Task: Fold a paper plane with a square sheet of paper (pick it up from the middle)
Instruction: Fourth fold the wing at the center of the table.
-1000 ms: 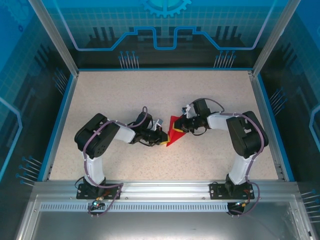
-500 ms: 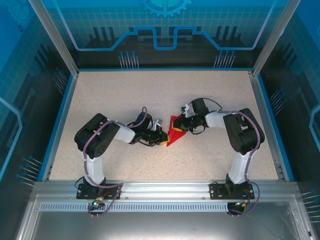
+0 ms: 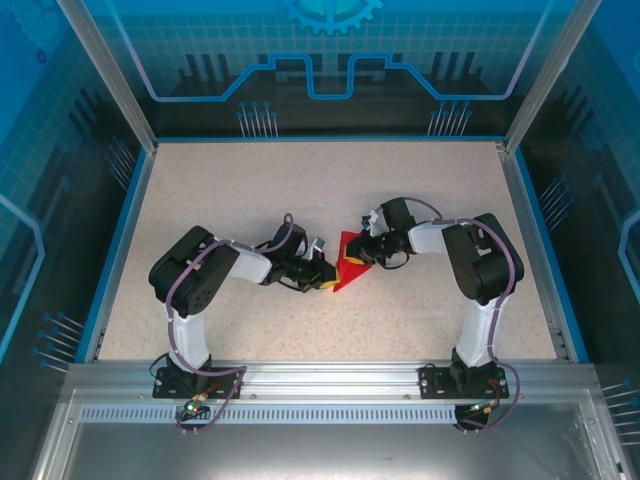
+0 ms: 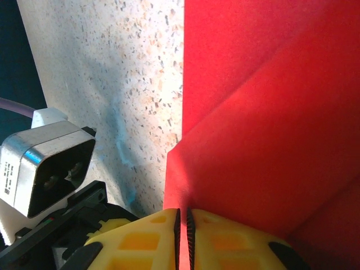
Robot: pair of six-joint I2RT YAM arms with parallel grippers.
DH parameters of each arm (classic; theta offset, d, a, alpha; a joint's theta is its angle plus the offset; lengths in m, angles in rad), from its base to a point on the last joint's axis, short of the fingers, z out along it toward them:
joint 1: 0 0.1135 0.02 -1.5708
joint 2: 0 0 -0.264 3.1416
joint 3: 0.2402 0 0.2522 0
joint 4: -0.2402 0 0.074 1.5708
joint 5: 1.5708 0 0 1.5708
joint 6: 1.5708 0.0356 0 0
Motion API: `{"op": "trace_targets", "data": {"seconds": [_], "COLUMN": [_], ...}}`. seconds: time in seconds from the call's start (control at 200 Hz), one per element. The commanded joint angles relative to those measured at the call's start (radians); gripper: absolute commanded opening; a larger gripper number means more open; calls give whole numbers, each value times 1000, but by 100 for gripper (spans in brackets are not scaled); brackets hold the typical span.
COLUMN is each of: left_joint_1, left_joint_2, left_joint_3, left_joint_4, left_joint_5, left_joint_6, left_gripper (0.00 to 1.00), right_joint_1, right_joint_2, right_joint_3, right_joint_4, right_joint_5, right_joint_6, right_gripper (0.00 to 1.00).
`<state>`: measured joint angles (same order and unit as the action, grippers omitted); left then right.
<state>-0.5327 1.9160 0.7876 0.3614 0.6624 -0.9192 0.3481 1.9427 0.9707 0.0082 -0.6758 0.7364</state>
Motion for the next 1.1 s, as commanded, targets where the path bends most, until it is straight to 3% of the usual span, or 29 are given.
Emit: {"op": "trace_targets", "data": {"seconds": [0.0, 0.245, 0.37, 0.58, 0.8, 1.095], "left_joint_1": [25, 28, 27, 8, -27, -65], "left_joint_2": [60, 26, -14, -46, -32, -34], "left_joint_3": [-23, -29, -34, 1, 50, 115], "left_joint_4": [-186, -202, -220, -326, -400, -602], "left_joint_5": [-119, -131, -149, -178, -206, -344], "left_joint_6": [-37, -27, 9, 89, 124, 180], "left_gripper": [0, 0, 9, 15, 10, 3], "right_joint_1": [-5, -5, -5, -2, -3, 8], "right_joint_2": [28, 55, 64, 61, 58, 64], "right_joint_3": [11, 19, 24, 23, 22, 33], "right_joint_4": [-36, -49, -61, -77, -85, -137], "right_joint_5": [40, 49, 48, 60, 56, 98], "right_joint_6": [-6, -12, -17, -20, -28, -41], "right_gripper": [14, 14, 14, 14, 14, 14]}}
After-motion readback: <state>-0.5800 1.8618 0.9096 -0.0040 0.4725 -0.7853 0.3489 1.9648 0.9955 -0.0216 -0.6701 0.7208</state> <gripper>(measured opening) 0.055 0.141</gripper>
